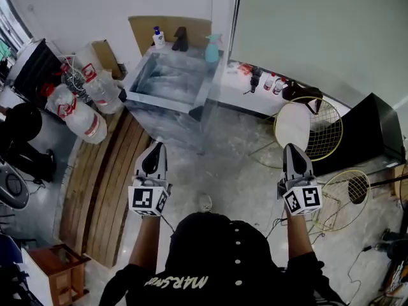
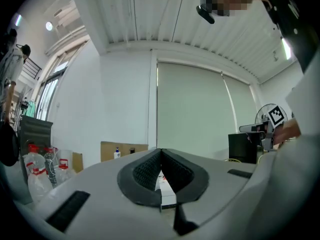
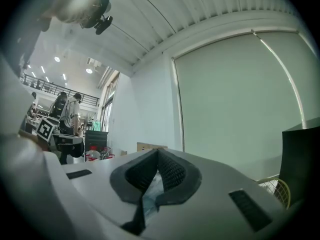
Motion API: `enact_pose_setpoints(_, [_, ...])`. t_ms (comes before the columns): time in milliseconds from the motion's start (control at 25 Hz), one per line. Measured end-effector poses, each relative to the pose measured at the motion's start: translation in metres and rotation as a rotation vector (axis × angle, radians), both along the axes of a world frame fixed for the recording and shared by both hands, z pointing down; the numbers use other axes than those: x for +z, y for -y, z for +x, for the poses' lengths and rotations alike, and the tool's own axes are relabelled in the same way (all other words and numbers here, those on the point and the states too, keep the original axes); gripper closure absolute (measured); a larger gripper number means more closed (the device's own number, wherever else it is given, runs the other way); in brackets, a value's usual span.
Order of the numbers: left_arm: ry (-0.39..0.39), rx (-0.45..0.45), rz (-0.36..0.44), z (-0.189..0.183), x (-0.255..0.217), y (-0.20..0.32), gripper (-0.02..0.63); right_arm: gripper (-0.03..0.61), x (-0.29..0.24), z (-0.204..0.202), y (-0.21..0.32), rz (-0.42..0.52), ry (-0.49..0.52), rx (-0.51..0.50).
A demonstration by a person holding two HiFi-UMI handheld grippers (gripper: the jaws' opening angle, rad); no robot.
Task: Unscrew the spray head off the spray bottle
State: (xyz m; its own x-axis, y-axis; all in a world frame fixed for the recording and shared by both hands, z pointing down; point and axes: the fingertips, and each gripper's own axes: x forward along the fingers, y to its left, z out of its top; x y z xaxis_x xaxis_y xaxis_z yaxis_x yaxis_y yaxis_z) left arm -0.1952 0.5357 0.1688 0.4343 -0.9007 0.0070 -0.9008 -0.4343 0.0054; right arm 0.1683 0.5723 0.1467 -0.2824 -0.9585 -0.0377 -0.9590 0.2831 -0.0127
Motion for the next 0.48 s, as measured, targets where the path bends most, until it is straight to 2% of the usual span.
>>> enact_pose_setpoints(480, [0.028, 0.063, -0.051, -0.008, 0.028, 0.1, 0.59, 0.566, 0.021, -0.011, 0.088, -0.029, -0.011, 0.04])
